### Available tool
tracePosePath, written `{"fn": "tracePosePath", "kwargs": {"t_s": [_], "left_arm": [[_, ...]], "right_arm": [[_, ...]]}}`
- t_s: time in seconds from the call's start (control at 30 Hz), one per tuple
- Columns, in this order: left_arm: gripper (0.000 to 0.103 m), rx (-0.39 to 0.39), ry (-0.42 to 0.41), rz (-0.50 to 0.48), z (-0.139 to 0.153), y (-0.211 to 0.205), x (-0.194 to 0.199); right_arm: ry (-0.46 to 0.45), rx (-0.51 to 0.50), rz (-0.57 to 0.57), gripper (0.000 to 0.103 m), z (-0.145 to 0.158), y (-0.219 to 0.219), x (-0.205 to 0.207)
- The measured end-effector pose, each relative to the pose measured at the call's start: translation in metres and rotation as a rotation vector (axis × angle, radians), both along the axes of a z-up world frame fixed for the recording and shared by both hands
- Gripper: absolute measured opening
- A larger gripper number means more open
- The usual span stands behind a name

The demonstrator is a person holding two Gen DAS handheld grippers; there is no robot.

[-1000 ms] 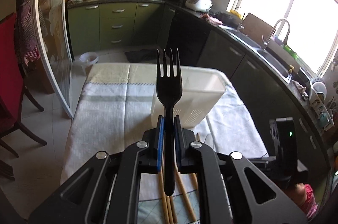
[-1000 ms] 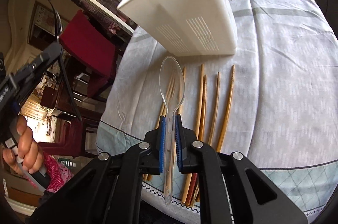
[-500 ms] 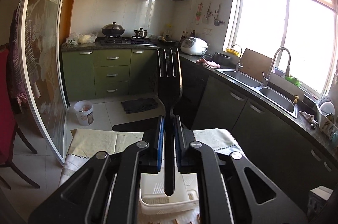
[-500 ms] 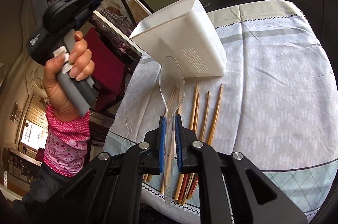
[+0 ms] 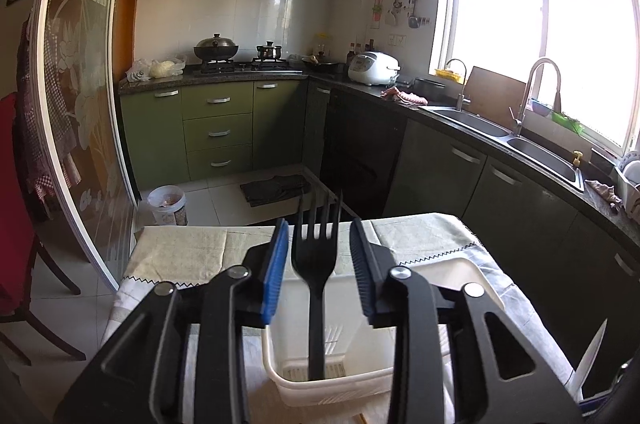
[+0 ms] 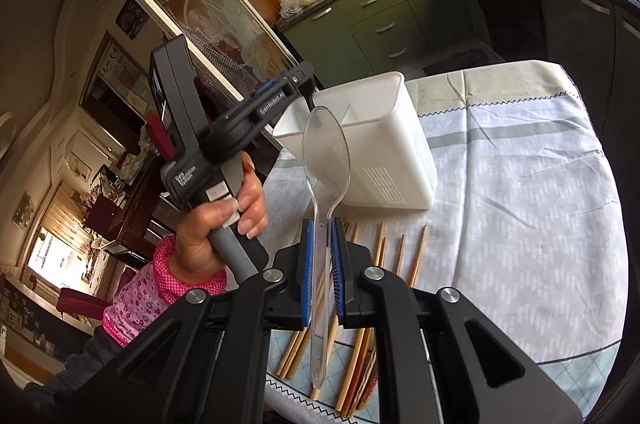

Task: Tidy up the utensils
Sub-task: 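Drop the fork and spoon into the white holder from both grippers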

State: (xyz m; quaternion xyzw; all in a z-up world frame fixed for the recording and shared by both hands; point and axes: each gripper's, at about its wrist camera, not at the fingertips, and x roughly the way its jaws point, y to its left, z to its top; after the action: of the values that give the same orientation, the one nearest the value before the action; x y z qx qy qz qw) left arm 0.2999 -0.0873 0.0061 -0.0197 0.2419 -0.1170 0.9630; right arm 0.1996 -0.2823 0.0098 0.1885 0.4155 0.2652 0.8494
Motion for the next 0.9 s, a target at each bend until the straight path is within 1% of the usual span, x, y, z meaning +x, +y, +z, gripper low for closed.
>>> {"fn": "tracePosePath", "kwargs": {"t_s": [0.13, 0.23, 0.3, 0.4, 0.5, 0.57, 0.63, 0.7, 0.77, 0.83, 0.9], "left_arm": [[0.034, -0.022, 0.010, -0.011, 0.005, 0.005, -0.006], [0.037, -0.060, -0.001, 0.004, 0.018, 0.019, -0.018], [0.044, -0.070, -0.014, 0.021, 0.027, 0.030, -0.030], [0.045, -0.074, -0.027, 0.028, 0.033, 0.044, -0.052], [0.045, -0.060, -0.024, 0.024, 0.034, 0.056, -0.070], [0.045, -0.057, -0.018, 0.018, 0.035, 0.063, -0.079], [0.045, -0.057, -0.015, 0.018, 0.034, 0.069, -0.087], [0.046, -0.057, -0.009, 0.016, 0.033, 0.073, -0.093], [0.046, -0.054, 0.000, 0.012, 0.032, 0.077, -0.095], [0.046, -0.056, 0.007, 0.010, 0.030, 0.078, -0.096], [0.046, -0.055, 0.018, 0.004, 0.026, 0.079, -0.096]], "right_arm": [[-0.043, -0.005, -0.018, 0.010, 0.022, 0.004, 0.017], [-0.124, -0.009, -0.063, 0.010, 0.049, 0.005, 0.033], [-0.187, -0.011, -0.104, 0.010, 0.069, 0.006, 0.043], [-0.268, -0.022, -0.173, 0.010, 0.092, 0.007, 0.063], [-0.342, -0.065, -0.249, 0.010, 0.102, 0.012, 0.082], [-0.380, -0.106, -0.288, 0.010, 0.103, 0.019, 0.095], [-0.415, -0.149, -0.318, 0.010, 0.097, 0.024, 0.108], [-0.431, -0.181, -0.328, 0.010, 0.083, 0.028, 0.122], [-0.424, -0.200, -0.322, 0.010, 0.066, 0.032, 0.129], [-0.419, -0.204, -0.310, 0.010, 0.050, 0.036, 0.129], [-0.439, -0.221, -0.307, 0.010, 0.035, 0.040, 0.121]]}}
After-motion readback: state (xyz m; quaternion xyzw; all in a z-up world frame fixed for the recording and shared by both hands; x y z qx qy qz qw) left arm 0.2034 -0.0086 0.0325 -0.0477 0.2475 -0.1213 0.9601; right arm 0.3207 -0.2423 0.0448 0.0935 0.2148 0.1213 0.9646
